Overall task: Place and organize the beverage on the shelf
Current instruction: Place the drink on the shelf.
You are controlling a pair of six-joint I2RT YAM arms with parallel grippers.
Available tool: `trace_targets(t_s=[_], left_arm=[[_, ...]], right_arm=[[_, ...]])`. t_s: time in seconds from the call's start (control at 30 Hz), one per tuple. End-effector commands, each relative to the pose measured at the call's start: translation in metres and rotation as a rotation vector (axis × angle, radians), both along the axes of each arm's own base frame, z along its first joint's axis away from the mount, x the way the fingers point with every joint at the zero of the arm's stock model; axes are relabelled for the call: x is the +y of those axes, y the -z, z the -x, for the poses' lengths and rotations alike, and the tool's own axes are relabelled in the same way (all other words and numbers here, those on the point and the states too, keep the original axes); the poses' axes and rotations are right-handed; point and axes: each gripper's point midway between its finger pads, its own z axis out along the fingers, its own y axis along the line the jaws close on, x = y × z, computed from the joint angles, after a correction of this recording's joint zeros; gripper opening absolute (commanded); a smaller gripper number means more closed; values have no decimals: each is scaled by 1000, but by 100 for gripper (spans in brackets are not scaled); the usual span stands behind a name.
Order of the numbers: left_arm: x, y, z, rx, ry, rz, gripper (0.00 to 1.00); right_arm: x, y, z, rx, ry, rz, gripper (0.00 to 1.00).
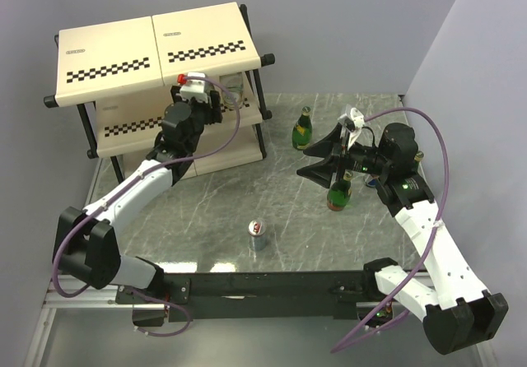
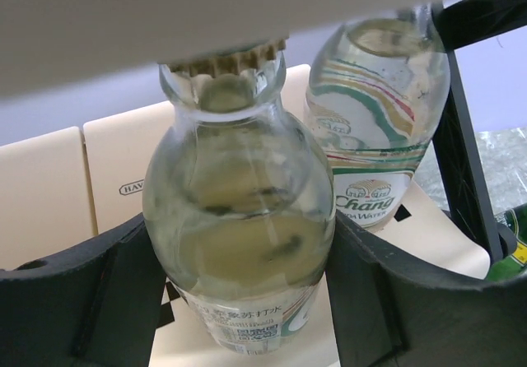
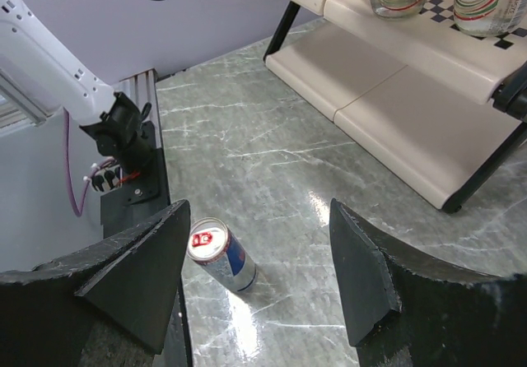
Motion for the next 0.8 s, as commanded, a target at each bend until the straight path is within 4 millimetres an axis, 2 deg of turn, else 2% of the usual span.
trace_targets(t_s=[0.0, 0.23, 0.43, 0.53, 0.67, 0.77], left_arm=[[6, -102, 5, -280, -18, 123, 1], [5, -99, -1, -270, -24, 120, 1], [5, -93, -4, -258, -34, 116, 8], [5, -92, -4, -254, -34, 117, 14], [5, -90, -3, -247, -33, 117, 35], [7, -89, -3, -245, -37, 119, 43]], right_arm=[[0, -5, 0, -34, -14, -11, 75], [0, -5, 0, -31, -17, -10, 74], [0, -2, -2, -27, -15, -7, 75], [0, -3, -1, -30, -17, -7, 75], [0, -3, -2, -28, -15, -7, 75], [0, -2, -2, -28, -12, -5, 75]])
